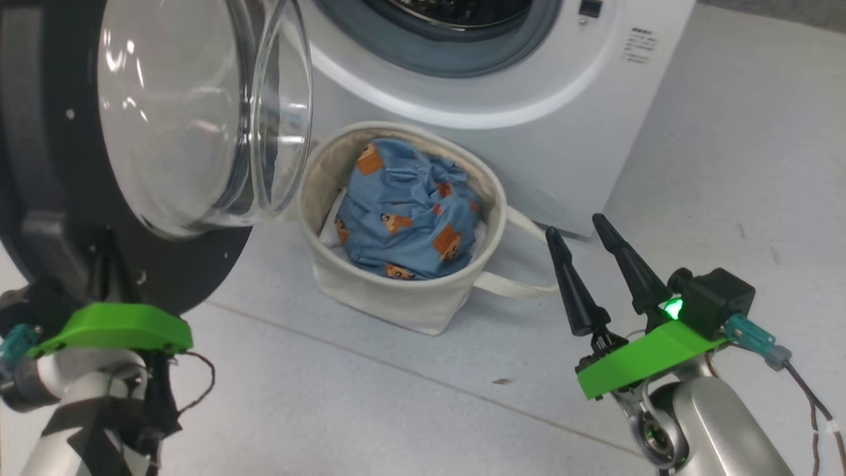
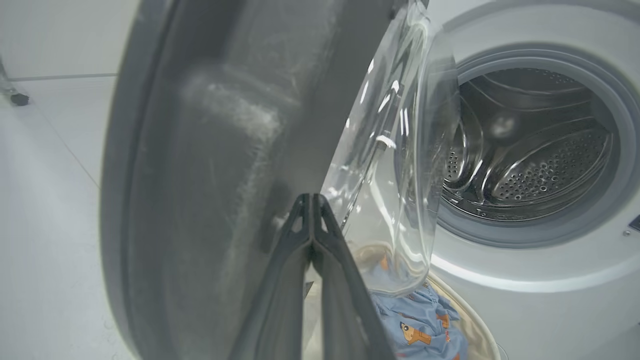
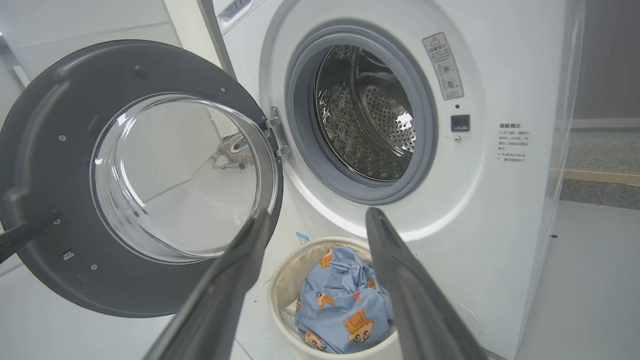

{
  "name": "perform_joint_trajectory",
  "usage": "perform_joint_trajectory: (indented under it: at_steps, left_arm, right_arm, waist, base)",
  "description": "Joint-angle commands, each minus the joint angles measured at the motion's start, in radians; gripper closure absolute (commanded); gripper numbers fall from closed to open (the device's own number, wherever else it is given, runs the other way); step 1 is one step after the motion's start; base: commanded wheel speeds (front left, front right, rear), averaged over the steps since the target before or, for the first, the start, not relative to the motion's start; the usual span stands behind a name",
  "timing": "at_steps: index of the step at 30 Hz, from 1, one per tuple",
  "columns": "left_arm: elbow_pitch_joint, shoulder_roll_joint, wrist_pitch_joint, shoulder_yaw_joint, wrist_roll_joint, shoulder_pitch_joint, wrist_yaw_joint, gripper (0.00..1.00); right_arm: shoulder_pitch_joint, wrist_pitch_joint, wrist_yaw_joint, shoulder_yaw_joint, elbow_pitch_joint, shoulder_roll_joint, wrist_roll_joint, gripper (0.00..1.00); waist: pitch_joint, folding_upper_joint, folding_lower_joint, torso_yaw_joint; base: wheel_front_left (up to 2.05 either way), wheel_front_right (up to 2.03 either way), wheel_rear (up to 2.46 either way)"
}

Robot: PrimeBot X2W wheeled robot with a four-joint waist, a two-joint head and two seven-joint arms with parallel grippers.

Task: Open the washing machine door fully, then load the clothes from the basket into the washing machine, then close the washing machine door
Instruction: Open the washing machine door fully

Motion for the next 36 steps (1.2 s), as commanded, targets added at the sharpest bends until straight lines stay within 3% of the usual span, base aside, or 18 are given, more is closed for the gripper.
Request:
perform_joint_trajectory:
  at_steps: [1,12,23,36]
  left_arm:
    - [-0.008,0.054,-0.02,0.06,-0.008,-0.056,-0.006,1.0]
    - [0.149,0.076,-0.096,0.118,-0.024,-0.156,-0.115,1.0]
    - [0.326,0.05,-0.112,0.189,0.007,-0.255,-0.23,1.0]
    - [0.4,0.022,-0.112,0.333,0.139,-0.276,-0.337,1.0]
  right_arm:
    - [-0.035,0.006,0.001,0.014,-0.043,0.015,-0.012,0.0]
    - [-0.043,0.044,0.001,0.005,-0.079,0.028,-0.051,0.0]
    - [-0.044,0.073,0.001,-0.004,-0.096,0.036,-0.078,0.0]
    - [-0.052,0.068,0.001,0.014,-0.075,0.044,-0.071,0.0]
  waist:
    - [0.023,0.0,0.0,0.026]
    - [0.09,0.0,0.0,0.108]
    - [0.142,0.0,0.0,0.157]
    - [0.13,0.0,0.0,0.122]
  base:
    - [0.0,0.0,0.0]
    - [0.0,0.0,0.0]
    - [0.0,0.0,0.0]
    - [0.0,0.0,0.0]
